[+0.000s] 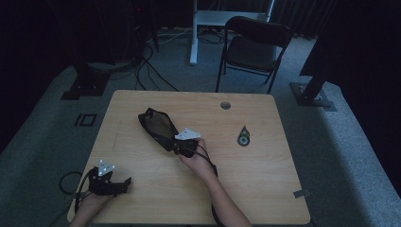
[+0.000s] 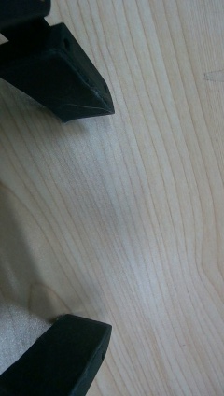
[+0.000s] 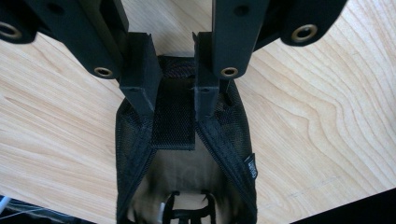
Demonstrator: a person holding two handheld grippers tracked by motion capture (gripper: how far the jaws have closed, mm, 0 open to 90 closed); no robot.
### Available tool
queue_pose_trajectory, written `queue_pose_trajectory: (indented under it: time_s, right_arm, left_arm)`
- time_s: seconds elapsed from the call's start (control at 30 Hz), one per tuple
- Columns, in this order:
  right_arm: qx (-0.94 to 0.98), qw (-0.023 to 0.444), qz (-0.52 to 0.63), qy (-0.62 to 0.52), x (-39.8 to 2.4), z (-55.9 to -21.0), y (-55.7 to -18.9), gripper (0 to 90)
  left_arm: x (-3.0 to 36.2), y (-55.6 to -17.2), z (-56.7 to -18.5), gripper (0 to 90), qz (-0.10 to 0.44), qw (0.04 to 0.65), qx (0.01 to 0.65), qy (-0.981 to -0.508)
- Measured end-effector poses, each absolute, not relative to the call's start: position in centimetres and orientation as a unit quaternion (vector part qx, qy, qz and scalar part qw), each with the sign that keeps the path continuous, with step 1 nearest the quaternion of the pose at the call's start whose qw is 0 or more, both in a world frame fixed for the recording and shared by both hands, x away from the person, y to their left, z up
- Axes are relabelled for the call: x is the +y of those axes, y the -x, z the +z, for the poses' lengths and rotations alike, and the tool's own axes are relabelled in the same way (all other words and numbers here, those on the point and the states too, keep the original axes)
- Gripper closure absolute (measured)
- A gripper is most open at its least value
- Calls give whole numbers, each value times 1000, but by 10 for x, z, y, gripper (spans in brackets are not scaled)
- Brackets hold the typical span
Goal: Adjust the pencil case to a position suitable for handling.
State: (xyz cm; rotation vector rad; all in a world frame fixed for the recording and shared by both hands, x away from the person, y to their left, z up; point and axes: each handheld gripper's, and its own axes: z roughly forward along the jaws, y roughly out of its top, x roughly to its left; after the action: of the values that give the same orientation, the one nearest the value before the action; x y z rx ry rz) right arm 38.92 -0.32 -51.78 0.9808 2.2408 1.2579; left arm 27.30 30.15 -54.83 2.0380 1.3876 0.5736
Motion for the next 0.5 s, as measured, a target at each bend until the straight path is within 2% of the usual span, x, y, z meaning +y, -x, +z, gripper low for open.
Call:
queue_pose_trajectory:
  time_s: [0.5]
  right_arm:
    - [790, 215, 435, -374, -30, -518, -385, 729]
  left_arm:
    - [301, -273, -548, 4, 216, 300, 523, -768]
